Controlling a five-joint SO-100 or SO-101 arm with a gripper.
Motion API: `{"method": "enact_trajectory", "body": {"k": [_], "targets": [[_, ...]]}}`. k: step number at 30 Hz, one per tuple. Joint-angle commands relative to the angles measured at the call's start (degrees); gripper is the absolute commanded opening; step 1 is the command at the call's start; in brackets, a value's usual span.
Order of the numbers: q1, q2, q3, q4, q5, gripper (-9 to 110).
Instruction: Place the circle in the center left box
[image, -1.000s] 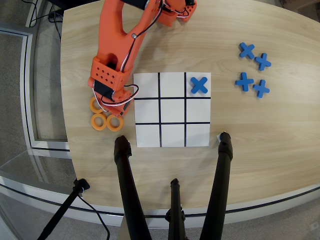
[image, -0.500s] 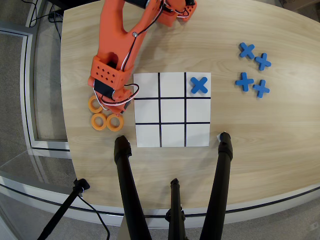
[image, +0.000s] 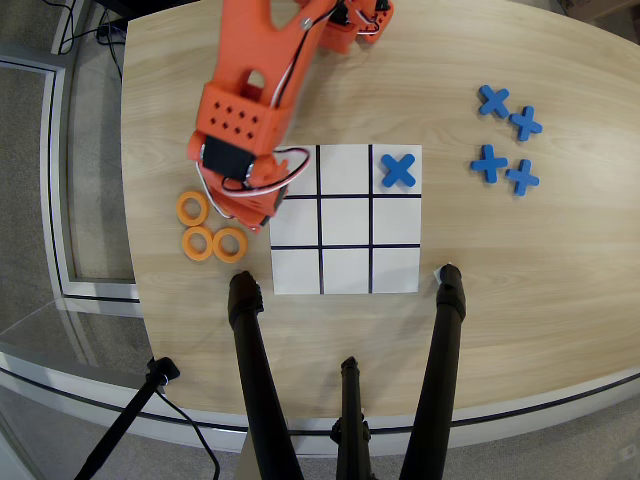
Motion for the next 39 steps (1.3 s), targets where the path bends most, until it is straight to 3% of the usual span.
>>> {"method": "enact_trajectory", "body": {"k": [1,9,19,39], "targets": [[-4.3,12.3,5.2,1.0,0.4,0],[-19.7,31.5,20.5,1.8,2.0,0],[-37.5,29.2,21.0,-3.3,8.0,0],[-41.7,-2.8,-0.8,-10.2,10.8,0]]}}
